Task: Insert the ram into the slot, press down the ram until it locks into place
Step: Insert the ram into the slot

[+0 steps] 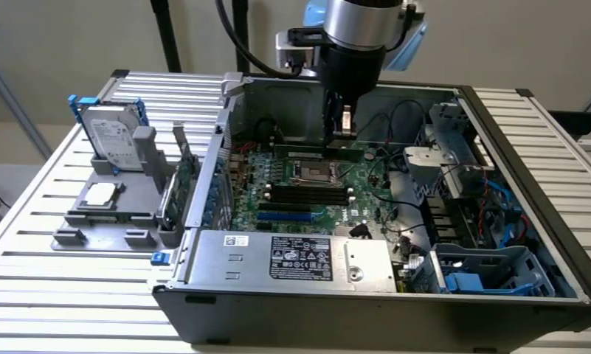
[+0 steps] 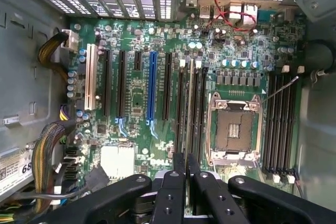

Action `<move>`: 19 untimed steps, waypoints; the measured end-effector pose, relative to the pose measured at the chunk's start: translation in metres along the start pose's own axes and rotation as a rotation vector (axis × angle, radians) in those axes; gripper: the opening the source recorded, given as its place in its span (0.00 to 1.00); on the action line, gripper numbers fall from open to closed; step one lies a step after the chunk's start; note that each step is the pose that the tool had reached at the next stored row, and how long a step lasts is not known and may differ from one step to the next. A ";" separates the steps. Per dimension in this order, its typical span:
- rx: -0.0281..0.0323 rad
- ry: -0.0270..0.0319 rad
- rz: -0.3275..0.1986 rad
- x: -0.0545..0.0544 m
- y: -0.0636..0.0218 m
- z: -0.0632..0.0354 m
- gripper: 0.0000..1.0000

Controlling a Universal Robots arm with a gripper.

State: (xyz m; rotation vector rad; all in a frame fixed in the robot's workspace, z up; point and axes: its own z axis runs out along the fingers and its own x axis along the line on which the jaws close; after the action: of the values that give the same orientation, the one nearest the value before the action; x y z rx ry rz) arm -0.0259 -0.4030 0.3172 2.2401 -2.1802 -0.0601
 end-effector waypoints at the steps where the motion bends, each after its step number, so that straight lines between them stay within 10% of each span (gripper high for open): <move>1: -0.0001 0.0002 0.000 0.000 0.0004 0.0018 0.13; 19: -0.0001 0.0003 0.000 0.002 0.0023 0.0346 0.13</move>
State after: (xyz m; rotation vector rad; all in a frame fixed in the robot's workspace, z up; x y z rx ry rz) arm -0.0295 -0.4041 0.2827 2.2399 -2.1799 -0.0599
